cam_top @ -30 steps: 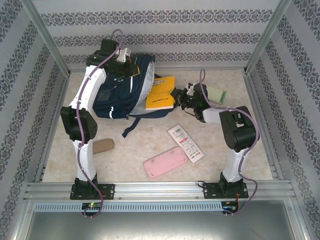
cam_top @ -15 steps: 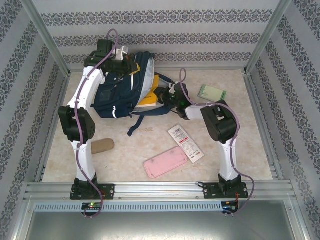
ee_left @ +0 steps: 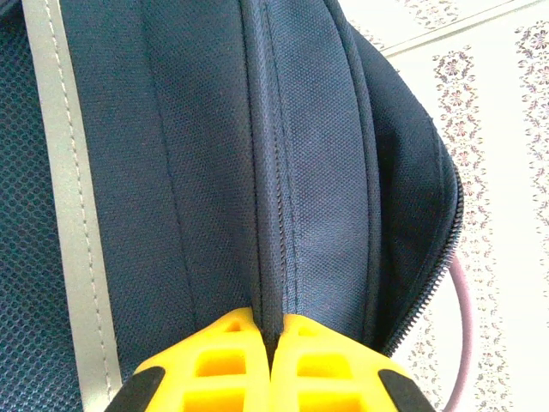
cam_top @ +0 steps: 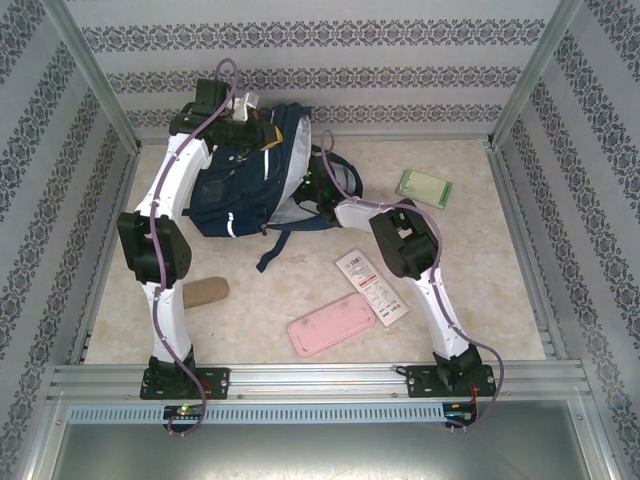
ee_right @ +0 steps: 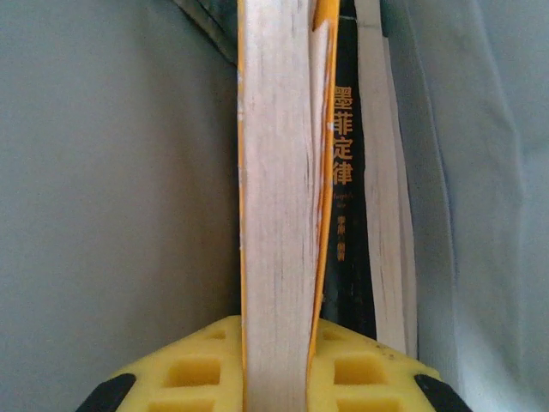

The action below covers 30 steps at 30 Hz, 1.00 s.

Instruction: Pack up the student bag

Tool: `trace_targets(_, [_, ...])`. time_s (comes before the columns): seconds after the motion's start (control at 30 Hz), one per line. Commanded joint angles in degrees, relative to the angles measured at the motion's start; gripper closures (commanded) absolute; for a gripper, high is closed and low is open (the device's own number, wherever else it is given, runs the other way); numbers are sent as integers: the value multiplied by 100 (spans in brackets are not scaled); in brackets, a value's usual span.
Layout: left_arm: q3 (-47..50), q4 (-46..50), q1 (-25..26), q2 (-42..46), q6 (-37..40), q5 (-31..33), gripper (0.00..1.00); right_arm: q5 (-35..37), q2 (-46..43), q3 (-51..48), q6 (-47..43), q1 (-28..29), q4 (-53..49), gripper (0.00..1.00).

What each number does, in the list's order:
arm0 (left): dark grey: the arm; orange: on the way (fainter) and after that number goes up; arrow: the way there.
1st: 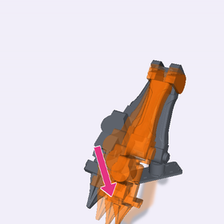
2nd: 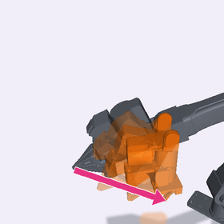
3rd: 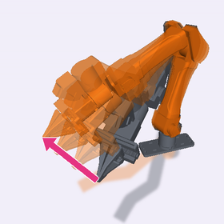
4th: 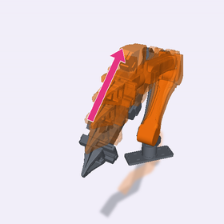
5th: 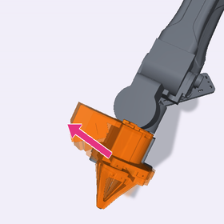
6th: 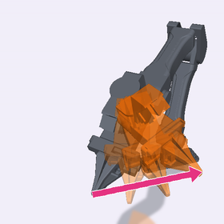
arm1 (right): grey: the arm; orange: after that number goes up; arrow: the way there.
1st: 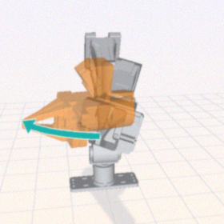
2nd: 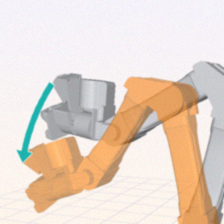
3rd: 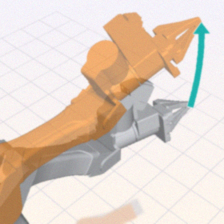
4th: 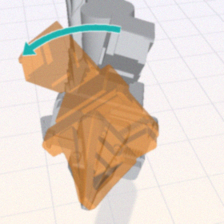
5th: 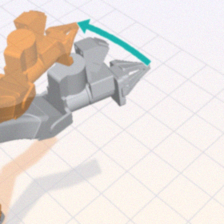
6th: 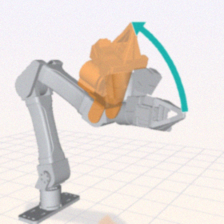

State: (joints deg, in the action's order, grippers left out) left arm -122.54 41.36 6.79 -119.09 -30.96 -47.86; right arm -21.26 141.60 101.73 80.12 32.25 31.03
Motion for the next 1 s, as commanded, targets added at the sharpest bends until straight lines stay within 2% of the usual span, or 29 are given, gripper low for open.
trace_targets(0.0, [-86,-728,108,626,-69,-550,100,71,117,732,-451,80,-754,87])
trace_targets(0.03, [-87,-701,112,633,-52,-534,100,-8,118,816,-532,58,-967,76])
trace_targets(0.1, [-94,-649,112,646,-1,-511,100,-35,19,733,-737,19,-1198,66])
trace_targets(0.3, [-121,-606,109,607,30,-484,100,10,-399,206,-1138,-122,-1564,63])
trace_targets(0.4, [-138,-645,117,566,-9,-512,100,-3,-427,171,-1261,-131,-1819,65])
trace_targets(0.43, [-147,-643,119,562,-14,-507,100,-21,-407,149,-1250,-131,-1779,68])
trace_targets(0.63, [-147,-600,161,570,27,-506,100,-180,-122,451,-1164,-79,-1777,99])
trace_targets(0.9, [-148,-540,249,570,73,-493,100,-516,753,1817,-1006,135,-2258,100])
trace_targets(0.97, [-156,-496,251,569,104,-463,100,-537,860,2039,-1002,172,-2362,96])
